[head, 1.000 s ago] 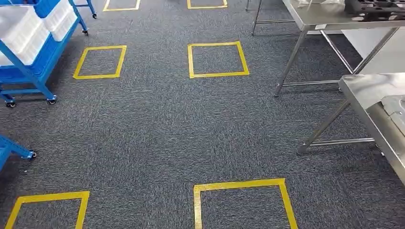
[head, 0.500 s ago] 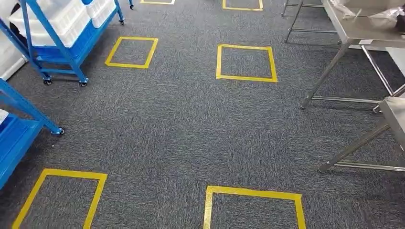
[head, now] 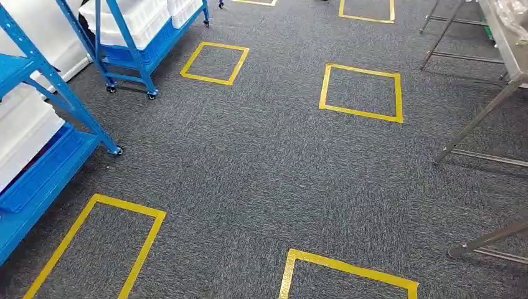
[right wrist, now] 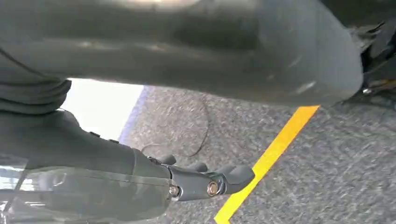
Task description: Take the parts from the cabinet and place them on the table.
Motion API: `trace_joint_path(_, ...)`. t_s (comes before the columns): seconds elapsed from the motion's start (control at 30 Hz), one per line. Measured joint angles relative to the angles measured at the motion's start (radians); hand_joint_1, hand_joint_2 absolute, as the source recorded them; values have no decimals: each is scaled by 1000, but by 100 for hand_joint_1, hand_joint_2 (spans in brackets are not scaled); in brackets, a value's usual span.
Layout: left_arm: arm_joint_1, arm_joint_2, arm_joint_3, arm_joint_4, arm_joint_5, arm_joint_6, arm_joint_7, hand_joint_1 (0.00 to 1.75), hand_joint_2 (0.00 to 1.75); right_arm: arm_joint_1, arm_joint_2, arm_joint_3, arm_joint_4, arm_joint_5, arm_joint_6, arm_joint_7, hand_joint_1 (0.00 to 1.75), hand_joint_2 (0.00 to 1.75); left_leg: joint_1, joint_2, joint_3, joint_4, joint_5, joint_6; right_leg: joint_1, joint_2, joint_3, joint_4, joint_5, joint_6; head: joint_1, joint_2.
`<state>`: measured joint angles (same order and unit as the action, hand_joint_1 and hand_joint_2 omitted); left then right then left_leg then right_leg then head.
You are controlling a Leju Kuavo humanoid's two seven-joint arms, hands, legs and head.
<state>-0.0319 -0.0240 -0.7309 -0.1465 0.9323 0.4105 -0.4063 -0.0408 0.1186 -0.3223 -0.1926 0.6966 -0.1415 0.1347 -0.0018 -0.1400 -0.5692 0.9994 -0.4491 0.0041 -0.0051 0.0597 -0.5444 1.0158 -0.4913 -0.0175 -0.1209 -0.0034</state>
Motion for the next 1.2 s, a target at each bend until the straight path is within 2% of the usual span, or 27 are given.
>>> trace_joint_path(0.03,1,3,0,0,0,0,0,0,0,-1,5,0,0,0,0,0,0,0,-2,21,-1,13,-8,-1,-13,-19,6,-14,8,-9,0,0)
trace_joint_path(0.07,2,3,-1,0,0,2,0,0,0,3,5,0,0,0,0,0,0,0,-5,76,-14,41,-29,-6,-10,-30,11,-20,8,-12,0,0)
trace_joint_path(0.1,-1,3,-2,0,0,5,-2,0,0,6,5,-1,0,1,0,-2,0,0,-2,105,-44,100,-66,-11,-8,-45,12,-20,7,-16,0,0)
trace_joint_path(0.17,-5,3,-5,0,0,16,-5,0,0,10,5,-1,0,2,1,-2,0,0,7,124,-122,260,-139,-23,-4,-78,13,-20,4,-19,0,0)
trace_joint_path(0.2,-5,3,-5,0,1,20,-6,0,0,9,5,-1,0,3,1,-2,0,0,12,126,-145,306,-148,-28,-4,-92,13,-19,2,-18,0,0)
trace_joint_path(0.23,-2,4,-5,0,1,23,-6,0,0,9,5,-1,0,5,1,-2,0,0,16,130,-143,304,-134,-33,-5,-104,15,-19,0,-17,0,0)
trace_joint_path(0.27,-1,4,-5,0,2,27,-6,0,0,7,5,-1,0,6,1,-2,0,0,21,135,-120,260,-103,-36,-6,-116,17,-19,-3,-14,0,0)
trace_joint_path(0.33,0,5,-5,0,4,35,-6,0,0,6,8,-1,0,8,4,-3,0,0,26,162,-28,88,-19,-41,-9,-138,28,-17,-11,-4,0,0)
trace_joint_path(0.37,-2,5,-5,0,4,39,-6,0,0,6,7,-1,0,10,4,-2,0,0,25,217,8,15,-13,-42,-5,-149,34,-16,-17,4,0,0)
trace_joint_path(0.4,-4,5,-5,0,4,39,-6,0,0,5,7,-1,0,11,5,-2,0,0,16,205,13,8,-11,-28,0,-156,34,-11,-24,12,0,0)
trace_joint_path(0.53,-1,5,-5,0,7,47,3,0,0,-12,11,-1,0,18,10,0,0,0,12,166,12,0,-7,3,-9,-184,42,-13,-30,33,0,0)
trace_joint_path(0.57,0,5,-5,0,7,51,5,0,0,-12,11,-1,0,19,11,2,0,0,13,157,14,-4,-4,8,-14,-134,37,10,-48,38,1,0)
trace_joint_path(0.6,-3,5,-6,0,7,53,8,0,0,-9,11,-1,0,20,12,2,0,0,13,149,12,-4,-3,15,-15,-97,10,66,-85,36,1,0)
trace_joint_path(0.67,-6,5,-6,0,8,55,10,0,0,-6,11,-1,0,21,16,2,0,0,10,130,9,-4,-2,21,-15,-68,-76,233,-160,35,1,0)
trace_joint_path(0.7,-5,6,-6,0,11,53,11,0,0,-5,11,-1,0,21,16,3,0,0,7,115,9,-3,-2,21,-15,-65,-115,300,-173,34,1,0)
trace_joint_path(0.73,-4,6,-6,0,12,50,13,0,0,-4,11,-1,0,21,16,4,0,0,5,101,10,-3,-2,22,-15,-64,-127,313,-159,32,1,0)
trace_joint_path(0.77,-4,6,-6,0,14,46,14,0,0,-2,11,-1,0,21,16,6,0,0,3,86,13,-2,-3,22,-14,-62,-117,277,-121,27,1,0)
trace_joint_path(0.83,-4,5,-6,0,18,44,14,0,0,-2,11,-1,0,21,16,8,0,0,2,58,18,-2,-4,21,-6,-40,-53,112,-16,10,1,0)
trace_joint_path(0.87,-5,3,-6,0,18,45,15,0,0,1,9,-2,0,21,15,9,0,0,5,48,18,-2,-5,20,-2,5,-25,33,22,1,1,0)
trace_joint_path(0.9,-8,1,-6,0,18,53,18,0,0,3,7,-2,1,22,15,10,0,0,-1,38,11,4,-7,14,-6,45,-17,4,13,-6,1,0)
trace_joint_path(0.93,-8,1,-6,0,17,58,18,0,0,0,7,-2,1,23,15,9,0,0,5,28,7,3,-5,8,-3,30,-17,3,14,-1,1,0)
trace_joint_path(1.0,-5,0,-10,0,10,68,18,0,0,-6,7,-2,1,25,16,10,0,0,13,6,4,-3,0,-6,3,13,-14,1,13,-5,1,0)
trace_joint_path(1.03,-4,1,-13,0,10,71,18,0,0,-8,9,-2,1,25,16,10,0,0,7,-7,1,-7,1,-14,-4,-1,-7,-15,18,-10,1,0)
trace_joint_path(1.07,-4,2,-15,0,10,74,18,0,0,-8,11,-2,1,25,16,11,0,0,8,28,2,8,-10,-13,-7,-21,3,-29,24,-11,1,0)
trace_joint_path(1.1,-6,1,-17,0,8,75,16,0,0,-4,11,-3,1,26,16,12,0,0,5,85,-24,57,-45,-18,-7,-34,9,-37,24,-16,1,0)
trace_joint_path(1.13,-10,0,-19,0,6,75,15,0,0,-1,11,-3,2,26,16,12,0,0,8,110,-63,135,-86,-23,-5,-51,10,-37,23,-20,1,0)
trace_joint_path(1.2,-10,0,-21,0,3,75,13,0,0,0,11,-3,2,26,16,14,0,0,14,125,-135,279,-139,-32,-3,-81,12,-37,18,-22,1,0)
